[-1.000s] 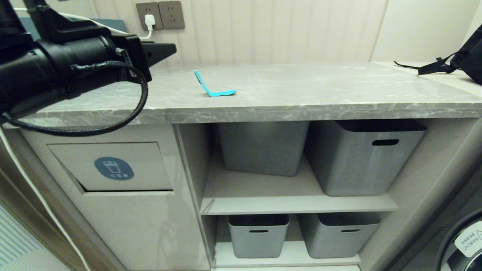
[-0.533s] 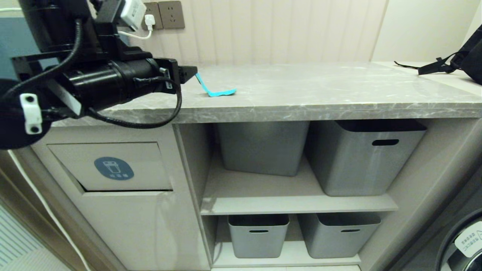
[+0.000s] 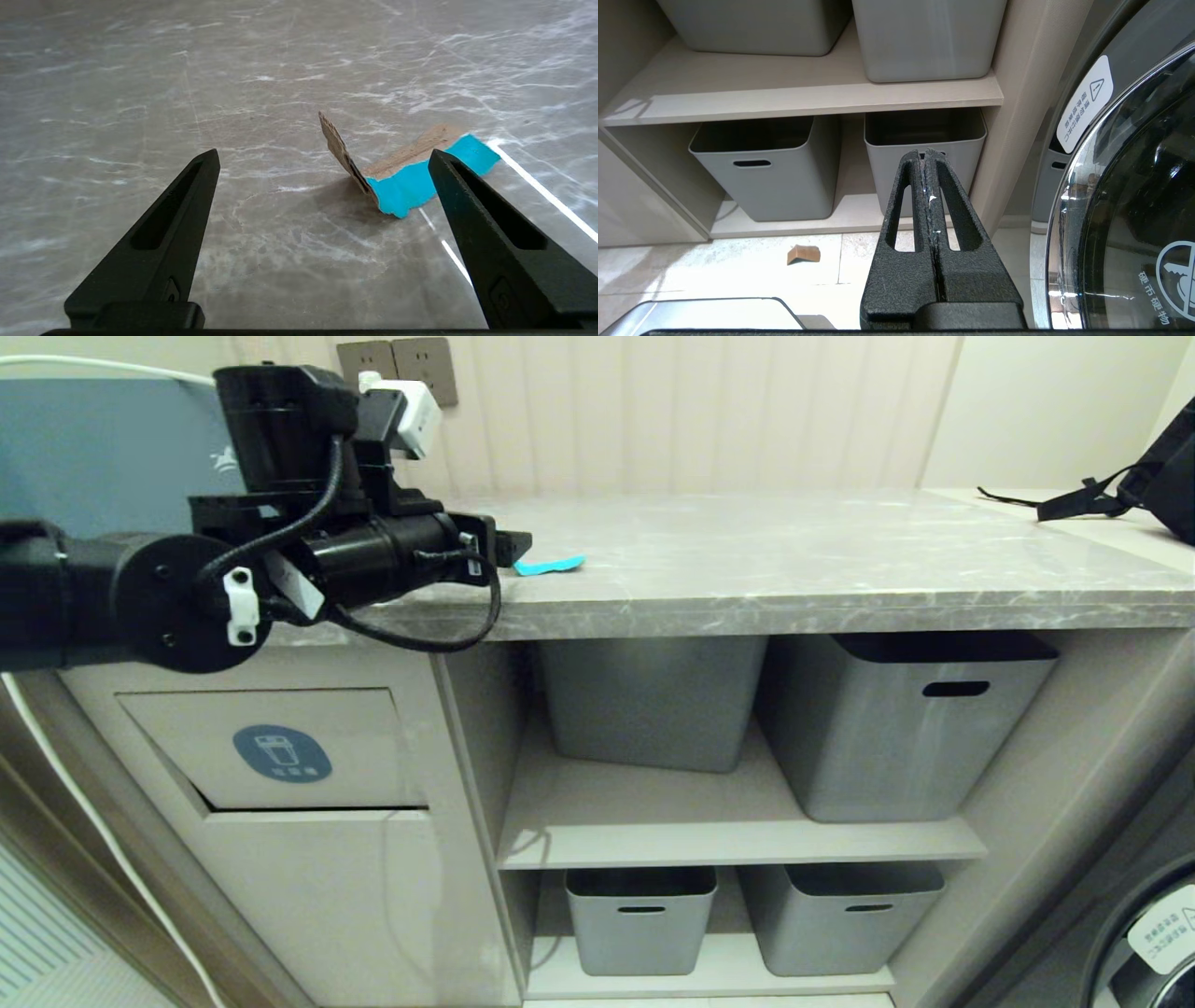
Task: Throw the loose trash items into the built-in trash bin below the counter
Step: Pick up the garbage
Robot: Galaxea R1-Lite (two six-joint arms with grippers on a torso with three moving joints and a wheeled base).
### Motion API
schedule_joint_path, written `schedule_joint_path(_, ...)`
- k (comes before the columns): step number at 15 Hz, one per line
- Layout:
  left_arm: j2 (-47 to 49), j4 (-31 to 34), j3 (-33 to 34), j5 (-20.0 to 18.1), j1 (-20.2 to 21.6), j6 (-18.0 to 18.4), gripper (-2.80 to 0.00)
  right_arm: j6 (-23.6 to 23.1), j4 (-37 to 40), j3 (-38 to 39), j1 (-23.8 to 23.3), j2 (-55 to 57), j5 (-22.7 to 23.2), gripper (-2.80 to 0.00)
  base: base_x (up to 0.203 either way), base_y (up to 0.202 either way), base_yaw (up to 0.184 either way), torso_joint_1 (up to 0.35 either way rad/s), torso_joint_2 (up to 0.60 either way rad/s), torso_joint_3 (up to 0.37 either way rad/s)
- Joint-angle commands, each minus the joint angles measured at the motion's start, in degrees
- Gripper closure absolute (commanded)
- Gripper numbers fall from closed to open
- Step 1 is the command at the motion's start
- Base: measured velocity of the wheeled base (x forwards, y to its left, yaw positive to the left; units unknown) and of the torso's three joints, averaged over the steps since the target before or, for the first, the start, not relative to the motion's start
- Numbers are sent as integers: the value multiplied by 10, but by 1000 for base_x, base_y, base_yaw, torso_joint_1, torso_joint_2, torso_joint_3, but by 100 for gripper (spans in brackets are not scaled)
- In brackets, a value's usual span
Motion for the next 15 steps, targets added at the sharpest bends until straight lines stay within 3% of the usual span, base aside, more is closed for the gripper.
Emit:
schedule_joint_path(1,31,1,-31,5,0,0,-280,0,1,0,0,1,0,0,0,0,0,0,0,0)
schedule_joint_path(5,63,19,-81,7,1,0,-280,0,1,0,0,1,0,0,0,0,0,0,0,0)
schedule_joint_path(6,66,23,-85,7,1,0,0,0,1,0,0,1,0,0,0,0,0,0,0,0)
schedule_joint_path(15,51,33,-67,5,-2,-3,0,0,1,0,0,1,0,0,0,0,0,0,0,0)
